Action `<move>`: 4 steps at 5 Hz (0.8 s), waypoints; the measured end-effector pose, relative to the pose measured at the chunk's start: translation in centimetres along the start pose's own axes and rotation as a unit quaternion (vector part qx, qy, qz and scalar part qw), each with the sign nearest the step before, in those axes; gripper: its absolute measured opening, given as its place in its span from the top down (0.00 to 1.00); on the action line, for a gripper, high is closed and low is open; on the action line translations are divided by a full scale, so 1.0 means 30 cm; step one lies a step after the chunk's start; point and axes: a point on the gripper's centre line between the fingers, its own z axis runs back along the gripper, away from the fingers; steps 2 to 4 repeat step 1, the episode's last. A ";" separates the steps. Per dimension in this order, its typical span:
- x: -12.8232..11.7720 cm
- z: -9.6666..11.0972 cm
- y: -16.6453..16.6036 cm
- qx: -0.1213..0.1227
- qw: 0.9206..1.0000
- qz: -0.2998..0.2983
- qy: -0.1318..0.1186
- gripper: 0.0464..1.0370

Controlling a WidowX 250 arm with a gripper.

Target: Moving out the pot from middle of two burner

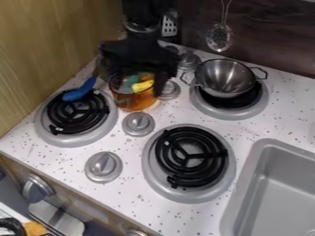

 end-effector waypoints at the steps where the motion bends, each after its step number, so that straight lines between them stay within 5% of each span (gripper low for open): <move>1: -0.007 -0.005 0.123 0.017 1.000 0.000 -0.006 0.04; 4: -0.007 -0.005 0.123 0.017 1.000 0.000 -0.006 0.04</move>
